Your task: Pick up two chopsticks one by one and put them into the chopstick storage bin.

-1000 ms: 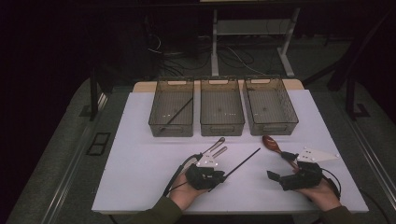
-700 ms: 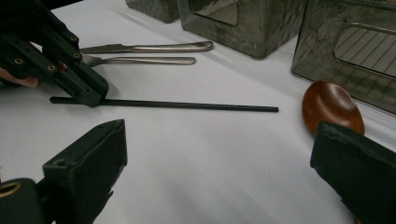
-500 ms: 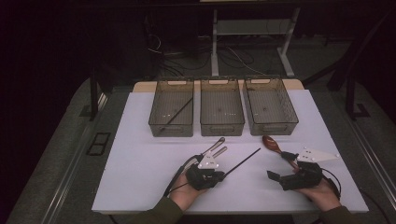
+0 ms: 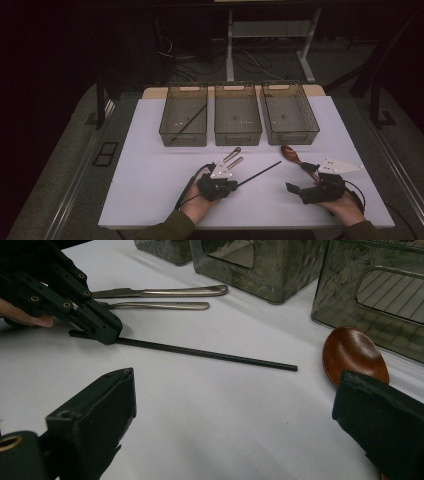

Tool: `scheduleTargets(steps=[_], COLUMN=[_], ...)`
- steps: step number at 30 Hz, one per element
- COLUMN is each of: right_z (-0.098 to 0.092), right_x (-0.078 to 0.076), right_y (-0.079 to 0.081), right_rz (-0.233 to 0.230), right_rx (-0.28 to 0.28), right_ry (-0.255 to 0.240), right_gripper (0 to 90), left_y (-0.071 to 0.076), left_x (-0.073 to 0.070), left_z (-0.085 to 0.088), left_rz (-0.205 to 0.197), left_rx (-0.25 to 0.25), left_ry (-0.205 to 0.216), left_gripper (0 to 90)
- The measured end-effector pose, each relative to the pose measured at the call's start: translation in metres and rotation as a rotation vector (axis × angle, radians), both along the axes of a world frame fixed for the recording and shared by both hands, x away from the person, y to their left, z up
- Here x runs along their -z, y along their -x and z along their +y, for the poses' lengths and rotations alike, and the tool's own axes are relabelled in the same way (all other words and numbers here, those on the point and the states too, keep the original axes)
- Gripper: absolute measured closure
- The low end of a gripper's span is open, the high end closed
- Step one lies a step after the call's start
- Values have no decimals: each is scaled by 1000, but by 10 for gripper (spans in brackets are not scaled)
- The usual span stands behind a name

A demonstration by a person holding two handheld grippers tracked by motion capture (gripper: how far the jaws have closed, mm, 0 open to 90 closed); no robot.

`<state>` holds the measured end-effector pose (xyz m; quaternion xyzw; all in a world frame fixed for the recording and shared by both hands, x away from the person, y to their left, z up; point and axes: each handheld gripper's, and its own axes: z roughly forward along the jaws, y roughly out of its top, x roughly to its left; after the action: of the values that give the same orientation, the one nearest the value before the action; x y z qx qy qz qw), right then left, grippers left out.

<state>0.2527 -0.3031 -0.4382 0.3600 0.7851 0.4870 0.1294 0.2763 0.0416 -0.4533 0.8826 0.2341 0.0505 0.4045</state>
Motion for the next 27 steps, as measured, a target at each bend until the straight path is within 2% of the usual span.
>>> scheduleTargets(steps=[5,16,18,27], right_z=[0,0,0,0], right_x=[0,0,0,0], right_y=[0,0,0,0], right_rz=[1,0,0,2], right_rx=[1,1,1,-1], right_ry=[0,-1,-1,-2], right_gripper=[32,32,32,32], left_y=[0,-2,-4,-8], left_x=[-5,-18,-21,-31], left_z=[3,13,16,30], left_rz=[0,17,19,23], left_rx=[3,21,35,39], left_ry=[23,102,105,150], left_gripper=[849,849,849,849])
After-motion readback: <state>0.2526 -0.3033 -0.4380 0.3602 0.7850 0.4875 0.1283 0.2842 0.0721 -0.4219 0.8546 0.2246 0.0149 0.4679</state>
